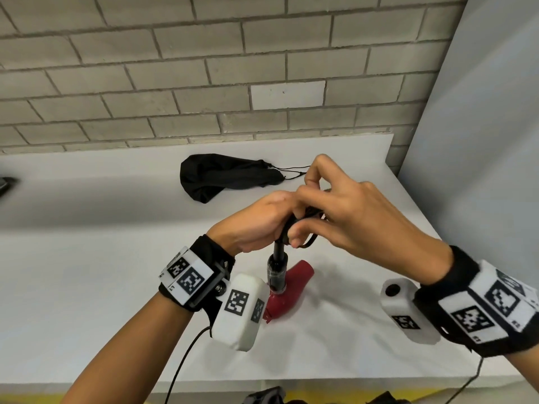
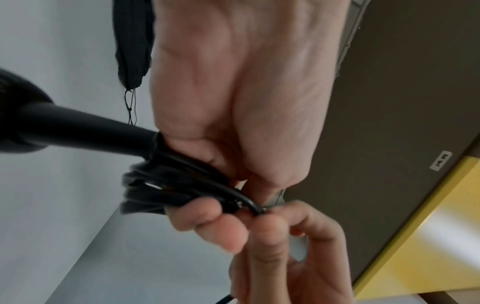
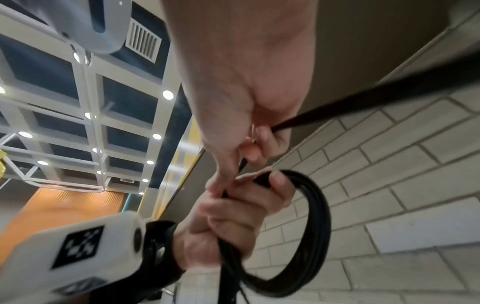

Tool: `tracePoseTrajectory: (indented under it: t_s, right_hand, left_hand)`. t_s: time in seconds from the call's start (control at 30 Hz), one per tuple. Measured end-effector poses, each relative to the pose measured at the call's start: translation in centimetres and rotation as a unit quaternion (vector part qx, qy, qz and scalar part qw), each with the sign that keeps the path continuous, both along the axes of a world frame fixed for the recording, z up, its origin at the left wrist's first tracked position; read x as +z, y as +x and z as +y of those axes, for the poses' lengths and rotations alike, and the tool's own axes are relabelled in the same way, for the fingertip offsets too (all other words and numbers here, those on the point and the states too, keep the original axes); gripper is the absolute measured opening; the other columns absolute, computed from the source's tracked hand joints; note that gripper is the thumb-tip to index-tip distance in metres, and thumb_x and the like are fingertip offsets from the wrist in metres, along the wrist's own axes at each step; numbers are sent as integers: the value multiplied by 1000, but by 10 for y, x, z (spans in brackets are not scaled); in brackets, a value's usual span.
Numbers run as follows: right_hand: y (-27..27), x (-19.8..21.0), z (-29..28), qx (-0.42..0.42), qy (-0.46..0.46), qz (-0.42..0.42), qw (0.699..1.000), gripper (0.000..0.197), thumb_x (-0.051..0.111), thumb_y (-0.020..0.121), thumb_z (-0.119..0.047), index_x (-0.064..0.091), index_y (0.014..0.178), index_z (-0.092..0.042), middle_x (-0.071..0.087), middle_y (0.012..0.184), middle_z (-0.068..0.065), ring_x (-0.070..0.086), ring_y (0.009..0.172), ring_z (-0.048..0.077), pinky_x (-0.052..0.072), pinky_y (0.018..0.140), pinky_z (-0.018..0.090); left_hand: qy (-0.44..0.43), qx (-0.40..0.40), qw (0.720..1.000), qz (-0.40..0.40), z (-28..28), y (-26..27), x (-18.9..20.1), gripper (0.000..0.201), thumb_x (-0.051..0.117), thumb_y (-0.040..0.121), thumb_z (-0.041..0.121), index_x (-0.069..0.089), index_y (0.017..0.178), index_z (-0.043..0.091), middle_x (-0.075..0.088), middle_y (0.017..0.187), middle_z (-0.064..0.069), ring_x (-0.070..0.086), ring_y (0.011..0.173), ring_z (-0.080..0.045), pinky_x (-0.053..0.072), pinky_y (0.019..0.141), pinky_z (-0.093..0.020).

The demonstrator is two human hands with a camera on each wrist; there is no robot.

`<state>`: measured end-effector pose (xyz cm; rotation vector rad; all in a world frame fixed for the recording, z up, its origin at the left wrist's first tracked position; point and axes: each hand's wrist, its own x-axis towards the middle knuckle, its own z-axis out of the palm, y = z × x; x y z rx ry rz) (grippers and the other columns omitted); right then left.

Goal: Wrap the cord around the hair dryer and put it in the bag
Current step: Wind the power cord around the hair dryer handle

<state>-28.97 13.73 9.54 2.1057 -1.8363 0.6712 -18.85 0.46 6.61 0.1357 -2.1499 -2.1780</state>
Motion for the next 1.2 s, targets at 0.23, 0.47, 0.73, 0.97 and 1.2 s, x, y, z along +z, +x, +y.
tracePoseTrajectory:
  t_s: [0.23, 0.47, 0.73, 0.97, 1.2]
  right_hand:
    - [-33, 10, -3, 72, -3, -39, 997, 22, 51, 91, -36, 56, 101, -18, 31, 90, -13, 43, 60, 12, 46, 58, 26]
    - [-83, 9, 32, -24, -44, 108, 993, 51, 30, 98, -50, 65, 91, -14, 41, 88, 0, 47, 44, 31, 39, 35, 28]
    - [-128, -1, 63, -170, -13, 142, 975, 48, 25, 99, -44, 56, 82, -12, 60, 68, 5, 54, 44, 29, 35, 36, 23]
    - [-131, -35, 72, -202, -73, -2, 977, 50, 16, 95, -57, 49, 99, -20, 59, 60, 2, 63, 51, 33, 43, 46, 33]
    - [-92, -76, 54, -266, -95, 34, 959, 28, 52, 90, -31, 74, 96, -14, 74, 69, 8, 66, 46, 31, 47, 37, 31]
  left_hand:
    - [-2, -65, 998, -16, 4, 1, 11, 44, 24, 102, 34, 54, 86, 6, 46, 48, 6, 25, 35, -7, 28, 42, -19]
    - [-71, -90, 993, -34, -16, 26, 32, 28, 37, 97, 25, 54, 82, 8, 31, 48, 8, 18, 39, -4, 14, 39, -18]
    - [-47, -72, 995, -54, -34, 42, 44, 33, 33, 95, 27, 54, 85, 4, 33, 50, 5, 18, 39, -7, 19, 41, -19]
    - [38, -85, 996, -7, -44, 47, 34, 29, 33, 97, 22, 53, 89, 3, 39, 54, 7, 21, 40, -6, 18, 42, -20]
    - [203, -63, 974, 79, -42, 26, 16, 28, 32, 97, 24, 51, 92, 4, 45, 56, 9, 23, 38, -4, 18, 43, -21]
